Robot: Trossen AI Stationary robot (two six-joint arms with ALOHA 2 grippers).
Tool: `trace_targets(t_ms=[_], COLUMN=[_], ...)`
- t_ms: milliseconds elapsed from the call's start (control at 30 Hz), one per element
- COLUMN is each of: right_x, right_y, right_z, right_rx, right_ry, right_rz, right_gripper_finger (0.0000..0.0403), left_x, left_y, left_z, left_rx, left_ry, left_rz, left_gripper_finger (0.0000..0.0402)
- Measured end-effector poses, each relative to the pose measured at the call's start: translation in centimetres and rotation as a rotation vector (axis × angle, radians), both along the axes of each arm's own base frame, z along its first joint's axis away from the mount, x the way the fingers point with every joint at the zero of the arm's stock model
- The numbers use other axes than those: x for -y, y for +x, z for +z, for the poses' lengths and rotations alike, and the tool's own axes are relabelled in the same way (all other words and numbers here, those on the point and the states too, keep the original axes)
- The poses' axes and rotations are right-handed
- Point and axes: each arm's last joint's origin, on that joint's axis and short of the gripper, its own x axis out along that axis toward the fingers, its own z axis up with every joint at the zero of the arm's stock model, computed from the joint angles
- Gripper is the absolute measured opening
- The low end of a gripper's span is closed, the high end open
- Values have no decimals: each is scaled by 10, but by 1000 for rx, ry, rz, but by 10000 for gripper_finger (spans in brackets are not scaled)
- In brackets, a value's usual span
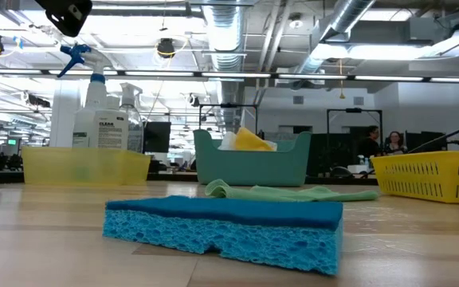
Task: Pick & Place Kitchen Items
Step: Put the green cleaning cloth into the green bin
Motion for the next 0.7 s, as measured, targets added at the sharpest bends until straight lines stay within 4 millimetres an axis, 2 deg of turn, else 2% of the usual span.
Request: trace_targets(t_ms=[200, 700], right_x=[9, 18], right_y=[10, 60], right_z=[-3, -75], right_rx=[28, -168], right_ry=[60, 36], right_rz=[-91, -195], right_gripper_finger=[227, 227], left_x=[0, 0], left_y=[0, 0], left_z=[0, 0], left_rx=[2, 0], left_ry=[-1, 2], left_rz=[0, -1], left_gripper_finger=[122, 122])
